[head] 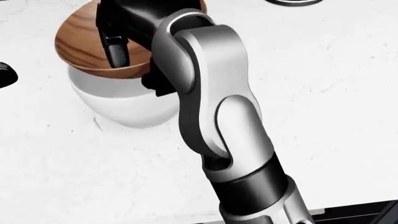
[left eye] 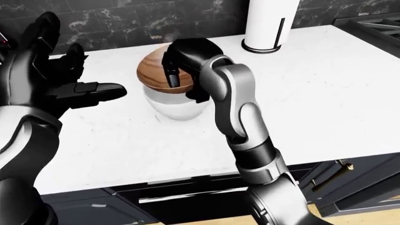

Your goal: Stack the bowls from largest to smallest.

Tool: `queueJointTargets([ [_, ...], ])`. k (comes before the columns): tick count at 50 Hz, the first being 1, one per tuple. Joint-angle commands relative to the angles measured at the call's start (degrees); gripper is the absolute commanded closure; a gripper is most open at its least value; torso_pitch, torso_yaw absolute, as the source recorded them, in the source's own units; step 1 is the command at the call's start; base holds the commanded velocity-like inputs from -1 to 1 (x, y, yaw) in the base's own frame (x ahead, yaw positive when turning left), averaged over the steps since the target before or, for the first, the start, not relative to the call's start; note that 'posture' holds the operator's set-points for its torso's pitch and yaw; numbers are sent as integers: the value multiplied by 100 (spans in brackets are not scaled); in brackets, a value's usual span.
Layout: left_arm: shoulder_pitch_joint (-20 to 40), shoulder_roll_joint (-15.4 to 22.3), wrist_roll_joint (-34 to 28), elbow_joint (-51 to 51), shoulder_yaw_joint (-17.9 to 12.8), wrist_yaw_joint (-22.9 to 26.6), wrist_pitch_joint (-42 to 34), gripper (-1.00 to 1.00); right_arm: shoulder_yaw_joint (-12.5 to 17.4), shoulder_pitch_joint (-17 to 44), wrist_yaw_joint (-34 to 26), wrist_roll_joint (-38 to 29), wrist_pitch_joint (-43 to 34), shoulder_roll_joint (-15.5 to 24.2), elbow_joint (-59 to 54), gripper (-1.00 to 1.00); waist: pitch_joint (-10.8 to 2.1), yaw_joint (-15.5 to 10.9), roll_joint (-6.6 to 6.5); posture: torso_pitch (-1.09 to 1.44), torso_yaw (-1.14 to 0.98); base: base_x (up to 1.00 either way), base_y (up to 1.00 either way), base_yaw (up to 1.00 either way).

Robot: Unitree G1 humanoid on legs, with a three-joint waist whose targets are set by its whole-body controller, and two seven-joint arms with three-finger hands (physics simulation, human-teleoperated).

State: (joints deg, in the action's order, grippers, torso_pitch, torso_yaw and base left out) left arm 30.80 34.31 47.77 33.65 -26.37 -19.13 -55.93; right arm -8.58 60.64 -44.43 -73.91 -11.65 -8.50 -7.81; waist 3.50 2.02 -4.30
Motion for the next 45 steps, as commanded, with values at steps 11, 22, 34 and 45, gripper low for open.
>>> queueJointTargets([
  [11,103,132,30,104,-109,-23,194,-100,41,231,-22,-139,74,-71,398,100,-157,22,-57,0,0,0,0,0],
  [22,54,61,-89,100,-16,20,266,-100,13,128,-97,-228,129,-145,538,58,-156,28,-68,0,0,0,0,0],
  [34,19,24,-136,138,-55,69,242,-100,-51,52,-231,-332,122,-248,733,29,-153,37,-76,0,0,0,0,0],
  [45,74,83,-25,163,-110,5,166,-100,-66,-71,-407,-437,172,-328,977,21,-147,37,-86,0,0,0,0,0],
])
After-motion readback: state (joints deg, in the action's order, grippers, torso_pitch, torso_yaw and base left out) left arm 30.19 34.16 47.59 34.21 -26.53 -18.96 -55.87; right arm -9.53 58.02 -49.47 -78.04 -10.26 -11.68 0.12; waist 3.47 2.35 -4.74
